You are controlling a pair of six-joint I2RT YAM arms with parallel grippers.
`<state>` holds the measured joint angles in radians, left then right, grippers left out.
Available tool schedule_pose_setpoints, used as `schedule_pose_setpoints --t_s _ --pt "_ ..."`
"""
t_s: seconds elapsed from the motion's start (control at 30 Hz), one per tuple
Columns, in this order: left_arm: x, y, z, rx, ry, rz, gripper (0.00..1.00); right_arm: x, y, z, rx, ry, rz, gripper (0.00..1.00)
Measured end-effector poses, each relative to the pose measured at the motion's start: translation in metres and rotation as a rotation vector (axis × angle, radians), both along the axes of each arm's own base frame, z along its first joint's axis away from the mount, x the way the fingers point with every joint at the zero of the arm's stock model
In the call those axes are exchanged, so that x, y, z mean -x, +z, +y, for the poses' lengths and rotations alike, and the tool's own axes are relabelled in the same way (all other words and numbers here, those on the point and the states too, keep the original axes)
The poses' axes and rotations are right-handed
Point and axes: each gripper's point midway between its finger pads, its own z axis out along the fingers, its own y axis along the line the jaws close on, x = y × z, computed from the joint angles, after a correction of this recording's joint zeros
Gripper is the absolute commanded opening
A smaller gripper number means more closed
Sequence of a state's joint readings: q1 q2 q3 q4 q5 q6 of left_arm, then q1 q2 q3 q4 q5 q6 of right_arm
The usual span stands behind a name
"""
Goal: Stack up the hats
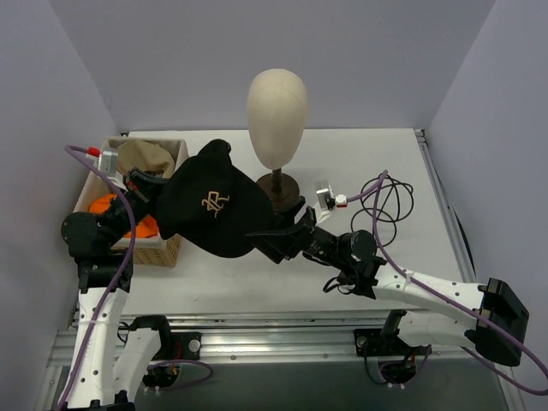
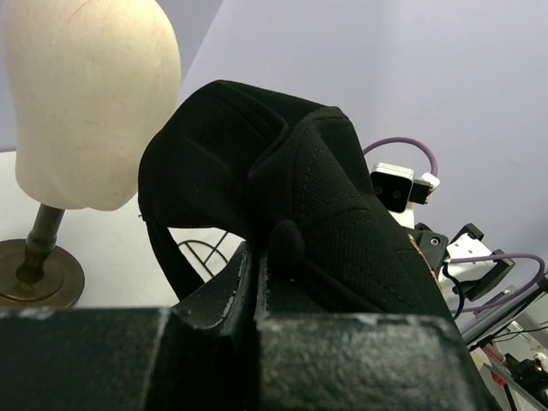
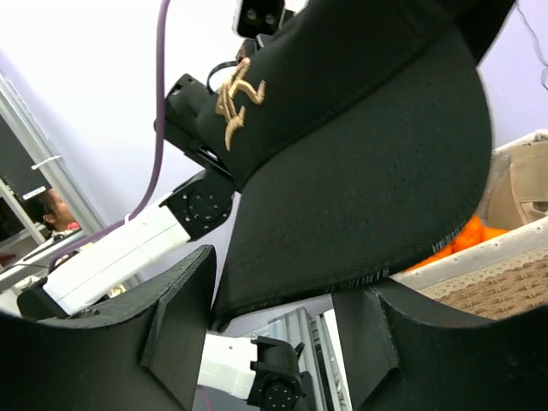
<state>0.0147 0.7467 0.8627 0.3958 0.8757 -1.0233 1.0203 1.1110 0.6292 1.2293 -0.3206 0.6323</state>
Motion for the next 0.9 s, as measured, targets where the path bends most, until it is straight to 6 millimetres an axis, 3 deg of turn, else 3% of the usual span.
schedule_pose_setpoints --t_s 0.07,0.17,0.23,0.27,0.47,0.57,0.73,0.9 --pt "-0.001 -0.003 0.0 -0.004 -0.004 0.005 0.02 0.001 0.002 0.0 -0.006 0.005 -0.002 0.5" --pt "0.0 -0.004 -0.001 -0.01 -0.008 0.002 0.02 0.002 0.003 0.0 -0.008 0.01 -0.007 0.36" --pt "-0.001 -0.005 -0.001 -0.012 -0.007 0.002 0.02 0.002 0.008 0.0 -0.016 0.011 -0.014 0.16" --pt "-0.001 -0.005 -0.001 -0.013 -0.006 0.002 0.02 0.003 0.011 -0.001 -0.022 0.01 -0.019 0.01" --pt "-0.016 -0.009 0.001 -0.033 0.02 0.021 0.02 -0.006 0.022 -0.009 -0.048 -0.057 -0.024 0.0" --pt "-0.037 0.007 0.006 -0.048 0.071 0.022 0.02 -0.013 0.035 -0.02 -0.069 -0.132 -0.039 0.0" --pt "-0.077 0.06 0.004 -0.042 0.118 -0.042 0.09 -0.035 0.085 -0.028 -0.079 -0.285 -0.112 0.0" --pt "-0.11 0.096 -0.026 -0.053 0.071 -0.089 0.24 -0.067 0.145 -0.024 -0.069 -0.418 -0.203 0.0"
